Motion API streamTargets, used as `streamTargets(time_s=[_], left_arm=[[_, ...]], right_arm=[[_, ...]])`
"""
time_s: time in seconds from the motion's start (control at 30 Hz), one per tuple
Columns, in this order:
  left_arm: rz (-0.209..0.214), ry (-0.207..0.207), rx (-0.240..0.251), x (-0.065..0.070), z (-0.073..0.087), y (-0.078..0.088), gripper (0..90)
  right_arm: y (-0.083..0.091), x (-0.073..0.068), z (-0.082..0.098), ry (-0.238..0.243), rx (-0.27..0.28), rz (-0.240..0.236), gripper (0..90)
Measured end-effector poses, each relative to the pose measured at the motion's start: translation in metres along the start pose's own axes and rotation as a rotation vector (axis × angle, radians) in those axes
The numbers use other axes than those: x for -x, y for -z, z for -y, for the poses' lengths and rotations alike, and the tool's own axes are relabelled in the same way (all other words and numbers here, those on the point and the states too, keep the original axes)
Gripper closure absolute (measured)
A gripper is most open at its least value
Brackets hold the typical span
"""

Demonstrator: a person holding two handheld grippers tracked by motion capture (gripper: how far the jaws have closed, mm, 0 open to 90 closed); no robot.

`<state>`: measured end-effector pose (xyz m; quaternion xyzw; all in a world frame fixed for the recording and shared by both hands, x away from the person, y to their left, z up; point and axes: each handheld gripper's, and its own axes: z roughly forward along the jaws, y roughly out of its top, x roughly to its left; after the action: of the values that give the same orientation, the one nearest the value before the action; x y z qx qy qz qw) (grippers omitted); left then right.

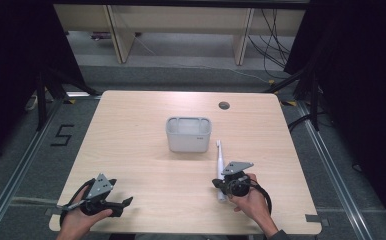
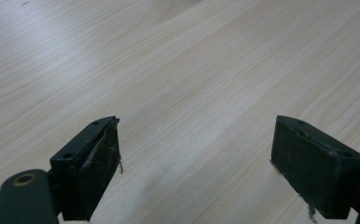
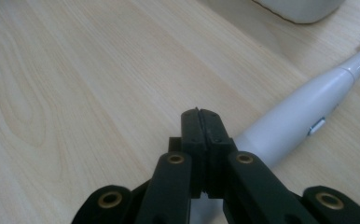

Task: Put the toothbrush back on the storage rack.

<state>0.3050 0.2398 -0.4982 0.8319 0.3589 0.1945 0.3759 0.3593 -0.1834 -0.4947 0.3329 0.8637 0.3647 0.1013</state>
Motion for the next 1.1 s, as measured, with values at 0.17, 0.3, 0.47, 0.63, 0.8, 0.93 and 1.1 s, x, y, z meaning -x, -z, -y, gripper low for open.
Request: streamTargets(time_s=[0.17, 0.3, 0.47, 0.63, 0.8, 0.93, 1.1], left_arm=[[0.0, 0.017, 0.009, 0.001, 0.0, -0.001, 15.1], [0.009, 0.009, 0.008, 0.001, 0.0, -0.001, 15.1], [0.01, 0.008, 0.007, 0.001, 0.0, -0.001, 15.1], [0.01, 0.007, 0.005, 0.001, 0.0, -0.001, 15.1], [0.01, 0.019, 0.011, 0.002, 0.0, -0.001, 15.1], [0.008, 0.019, 0.01, 0.002, 0.0, -0.002, 15.1], [0.009, 0.019, 0.01, 0.002, 0.0, -0.002, 15.1]], right_arm=[[0.008, 0.005, 0.005, -0.006, -0.027, 0.004, 89.9], [0.013, 0.008, 0.01, -0.039, -0.032, 0.017, 89.8], [0.018, 0.013, 0.015, -0.04, -0.005, 0.029, 89.8], [0.024, 0.018, 0.02, -0.051, -0.021, 0.046, 89.7], [0.03, 0.022, 0.021, -0.067, -0.013, 0.044, 89.7], [0.032, 0.025, 0.024, -0.069, 0.004, 0.052, 89.6], [0.036, 0.029, 0.028, -0.079, -0.002, 0.072, 89.6]])
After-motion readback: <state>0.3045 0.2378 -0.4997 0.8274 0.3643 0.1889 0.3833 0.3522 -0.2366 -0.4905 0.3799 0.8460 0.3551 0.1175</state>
